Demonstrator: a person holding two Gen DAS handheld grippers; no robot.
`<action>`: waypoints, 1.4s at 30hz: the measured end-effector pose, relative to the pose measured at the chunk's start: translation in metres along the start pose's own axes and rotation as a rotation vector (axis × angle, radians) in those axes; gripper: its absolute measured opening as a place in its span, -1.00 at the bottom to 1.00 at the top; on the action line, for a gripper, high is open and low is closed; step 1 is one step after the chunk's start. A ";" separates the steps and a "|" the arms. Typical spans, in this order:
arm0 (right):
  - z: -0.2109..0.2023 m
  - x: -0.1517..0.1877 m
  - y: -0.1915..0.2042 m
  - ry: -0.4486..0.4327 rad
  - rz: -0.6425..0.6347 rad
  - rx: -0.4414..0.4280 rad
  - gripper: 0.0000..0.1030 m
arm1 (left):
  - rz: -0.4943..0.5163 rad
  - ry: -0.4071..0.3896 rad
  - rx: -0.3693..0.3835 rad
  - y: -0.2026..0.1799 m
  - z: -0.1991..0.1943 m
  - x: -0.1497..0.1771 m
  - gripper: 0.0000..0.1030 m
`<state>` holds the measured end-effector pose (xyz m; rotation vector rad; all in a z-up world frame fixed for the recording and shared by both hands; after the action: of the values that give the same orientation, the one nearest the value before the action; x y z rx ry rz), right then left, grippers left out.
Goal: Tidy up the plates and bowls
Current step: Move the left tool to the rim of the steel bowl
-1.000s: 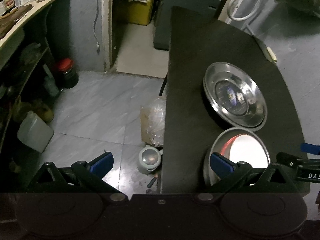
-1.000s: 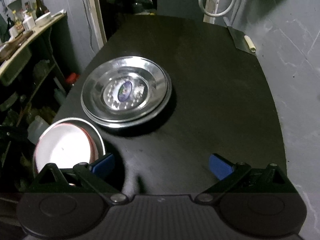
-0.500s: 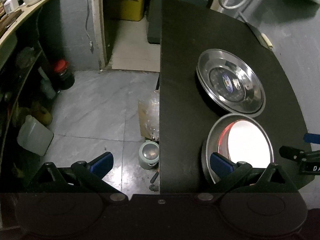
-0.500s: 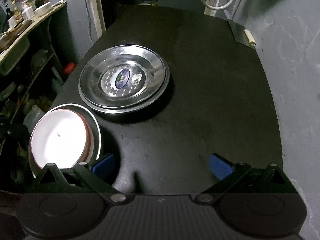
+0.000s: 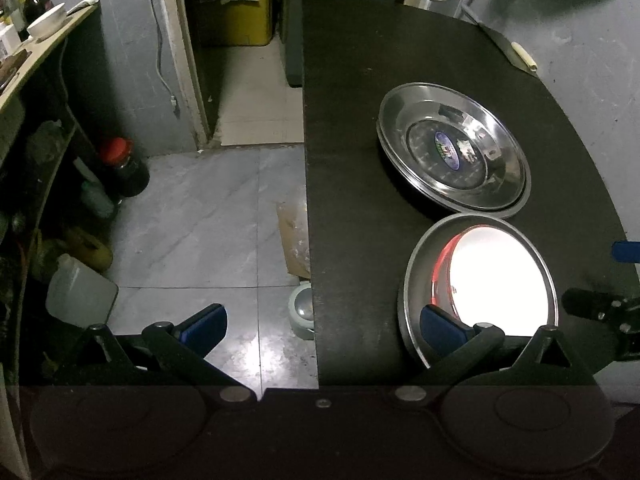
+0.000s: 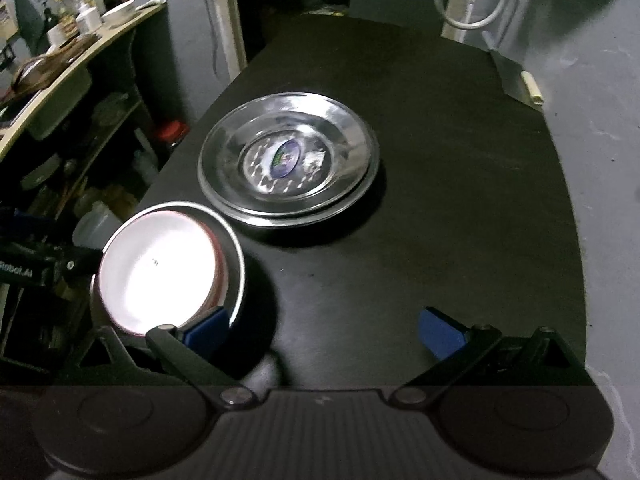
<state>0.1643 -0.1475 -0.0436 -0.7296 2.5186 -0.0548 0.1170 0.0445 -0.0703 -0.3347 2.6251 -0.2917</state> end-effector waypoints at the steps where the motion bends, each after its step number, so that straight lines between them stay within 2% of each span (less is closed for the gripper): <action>1: 0.001 0.000 0.001 0.006 -0.005 -0.003 1.00 | 0.005 0.003 -0.002 0.000 0.000 0.000 0.99; 30: 0.012 0.004 0.007 0.049 -0.020 -0.040 1.00 | 0.081 0.038 -0.037 -0.006 0.012 -0.001 0.99; 42: 0.016 0.003 0.008 0.064 -0.027 -0.022 1.00 | 0.101 0.048 -0.041 -0.007 0.014 -0.001 0.99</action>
<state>0.1660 -0.1408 -0.0602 -0.7825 2.5738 -0.0606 0.1261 0.0363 -0.0798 -0.2107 2.6874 -0.2149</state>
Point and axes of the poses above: each gripper's, at about its wrist camera, not at the fingertips, and z roughly the way its jaws point, y to its left, x to its underside, the point moved 6 cm from there along z, roughly the way its jaws point, and after that the axes turned 11 degrees about x, right-handed, at the moved point
